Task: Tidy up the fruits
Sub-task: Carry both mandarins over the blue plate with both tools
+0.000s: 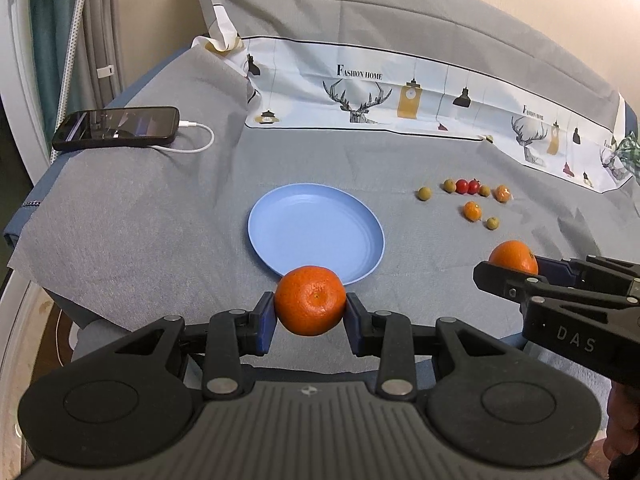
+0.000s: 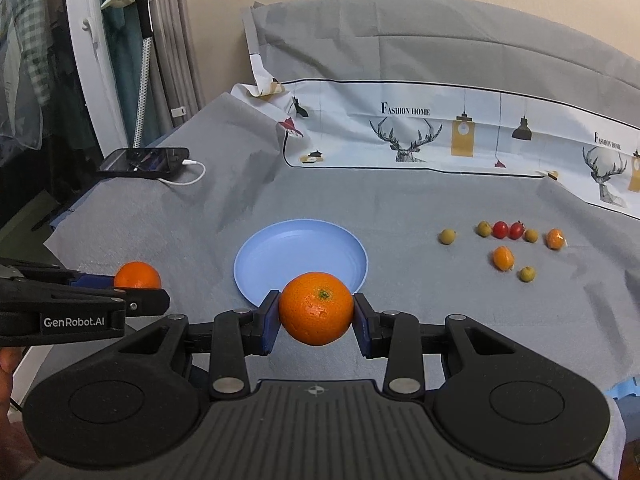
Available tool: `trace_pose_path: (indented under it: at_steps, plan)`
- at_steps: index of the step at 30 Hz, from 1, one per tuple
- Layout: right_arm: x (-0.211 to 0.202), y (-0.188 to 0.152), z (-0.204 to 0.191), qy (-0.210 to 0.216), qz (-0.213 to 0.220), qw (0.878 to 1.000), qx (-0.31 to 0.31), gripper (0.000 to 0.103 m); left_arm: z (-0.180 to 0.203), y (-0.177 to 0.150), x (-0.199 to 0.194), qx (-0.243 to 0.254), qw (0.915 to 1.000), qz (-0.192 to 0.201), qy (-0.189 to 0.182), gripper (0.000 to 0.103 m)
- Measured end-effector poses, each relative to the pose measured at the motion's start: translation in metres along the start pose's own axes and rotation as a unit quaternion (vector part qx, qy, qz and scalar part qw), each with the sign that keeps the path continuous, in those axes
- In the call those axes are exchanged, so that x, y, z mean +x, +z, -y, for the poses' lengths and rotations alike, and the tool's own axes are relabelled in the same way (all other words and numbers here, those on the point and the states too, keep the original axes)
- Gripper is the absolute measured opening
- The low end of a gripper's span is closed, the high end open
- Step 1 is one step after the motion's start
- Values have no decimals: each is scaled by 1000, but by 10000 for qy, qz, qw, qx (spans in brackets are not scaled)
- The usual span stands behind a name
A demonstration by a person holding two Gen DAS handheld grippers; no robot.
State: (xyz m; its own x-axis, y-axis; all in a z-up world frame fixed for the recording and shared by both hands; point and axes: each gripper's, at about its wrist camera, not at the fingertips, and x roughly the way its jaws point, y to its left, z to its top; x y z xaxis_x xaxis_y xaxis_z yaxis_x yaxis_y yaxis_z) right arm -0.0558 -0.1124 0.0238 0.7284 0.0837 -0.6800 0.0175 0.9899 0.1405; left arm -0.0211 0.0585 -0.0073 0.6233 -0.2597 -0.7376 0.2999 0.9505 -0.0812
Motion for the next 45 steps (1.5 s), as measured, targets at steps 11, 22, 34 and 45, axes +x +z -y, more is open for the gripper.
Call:
trace_pose_path:
  at_steps: [11,22,34,45]
  plan:
    - [9,-1,1,-46,-124,9999,46,39,-4,1,13,-13,9999,-127,4,40]
    - [25,-1,1,-116,-314,9994,64,39,-7,16,30,-51,9998,-205,31,40]
    - [64,11,13,-225,-527,9980,277,39,-8,51,74,72,9982,-573,142,40]
    - [123,25,24,-201,-718,9966,358,39,-3,79,134,280,9950,-906,319,39]
